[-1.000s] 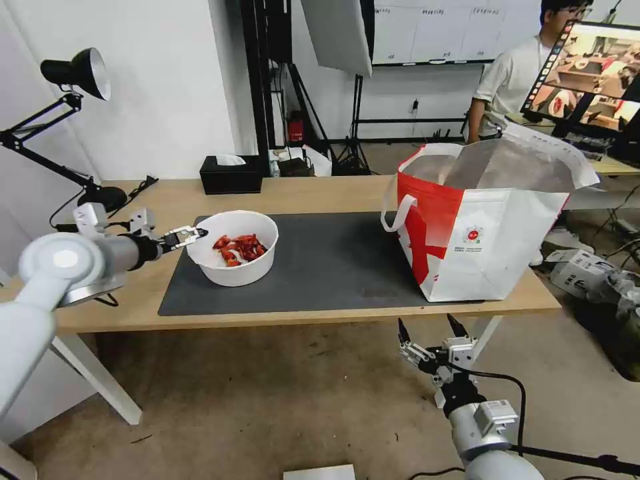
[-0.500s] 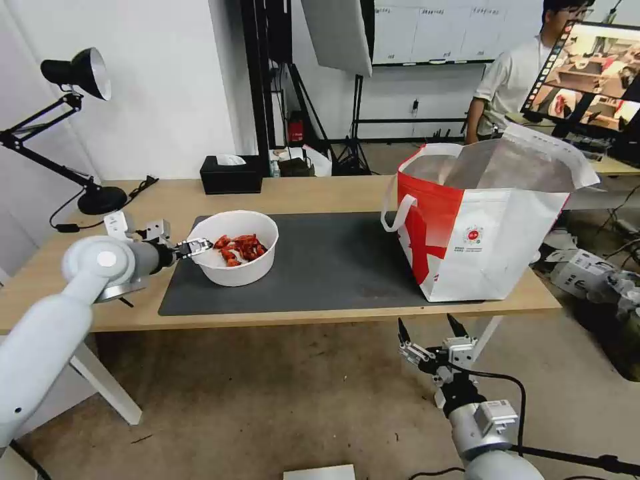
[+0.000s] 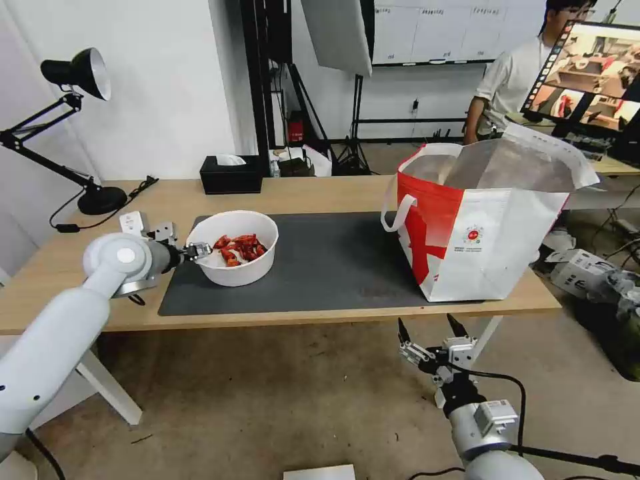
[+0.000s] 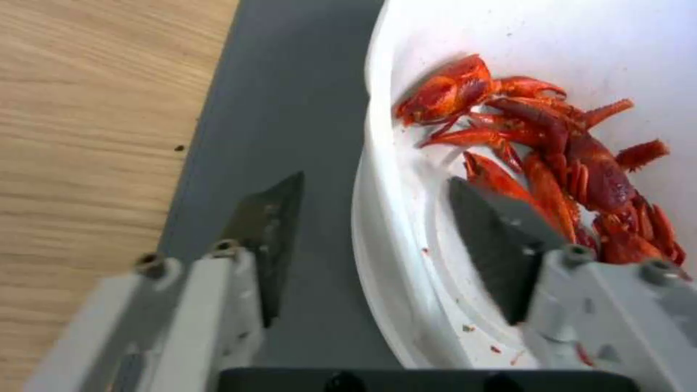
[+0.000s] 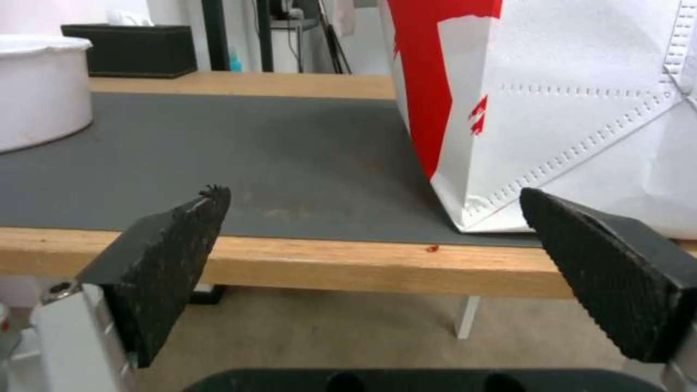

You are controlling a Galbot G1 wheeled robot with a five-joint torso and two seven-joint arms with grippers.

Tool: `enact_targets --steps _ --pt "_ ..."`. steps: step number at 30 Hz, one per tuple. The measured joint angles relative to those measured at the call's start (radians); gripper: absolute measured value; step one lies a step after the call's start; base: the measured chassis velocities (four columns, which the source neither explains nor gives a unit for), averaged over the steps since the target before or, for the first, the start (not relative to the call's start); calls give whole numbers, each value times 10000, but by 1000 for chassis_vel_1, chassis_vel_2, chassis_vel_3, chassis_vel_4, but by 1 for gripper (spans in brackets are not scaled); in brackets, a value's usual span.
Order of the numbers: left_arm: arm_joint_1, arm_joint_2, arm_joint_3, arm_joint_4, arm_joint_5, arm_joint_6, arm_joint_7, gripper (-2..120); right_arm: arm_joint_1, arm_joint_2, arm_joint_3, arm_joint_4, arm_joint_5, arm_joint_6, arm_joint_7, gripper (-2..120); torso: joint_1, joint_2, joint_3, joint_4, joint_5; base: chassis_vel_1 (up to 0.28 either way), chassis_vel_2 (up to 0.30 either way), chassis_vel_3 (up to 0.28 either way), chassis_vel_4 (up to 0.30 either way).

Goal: Pick up the trash from the table and place it into the takeout bag.

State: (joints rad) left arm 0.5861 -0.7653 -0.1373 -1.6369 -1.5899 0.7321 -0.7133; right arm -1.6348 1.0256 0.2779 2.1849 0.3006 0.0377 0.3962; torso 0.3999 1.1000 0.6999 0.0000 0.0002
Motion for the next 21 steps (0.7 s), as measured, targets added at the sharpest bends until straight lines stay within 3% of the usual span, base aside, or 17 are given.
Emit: enact_targets --steps 3,10,13,21 --pt "-12 2 32 -9 -12 -1 -13 37 0 0 0 0 0 0 0 100 0 0 0 0 0 0 0 0 0" --pt "20 -42 -11 5 -19 -1 -46 17 0 0 0 0 0 0 0 100 0 0 0 -1 1 0 0 0 0" --pt "78 -109 -95 121 11 -31 9 1 0 0 0 0 0 0 0 100 0 0 0 2 -1 0 0 0 0" --pt "165 -273 -195 97 97 -42 2 0 0 0 0 0 0 0 0 100 -1 1 -1 1 1 0 0 0 0"
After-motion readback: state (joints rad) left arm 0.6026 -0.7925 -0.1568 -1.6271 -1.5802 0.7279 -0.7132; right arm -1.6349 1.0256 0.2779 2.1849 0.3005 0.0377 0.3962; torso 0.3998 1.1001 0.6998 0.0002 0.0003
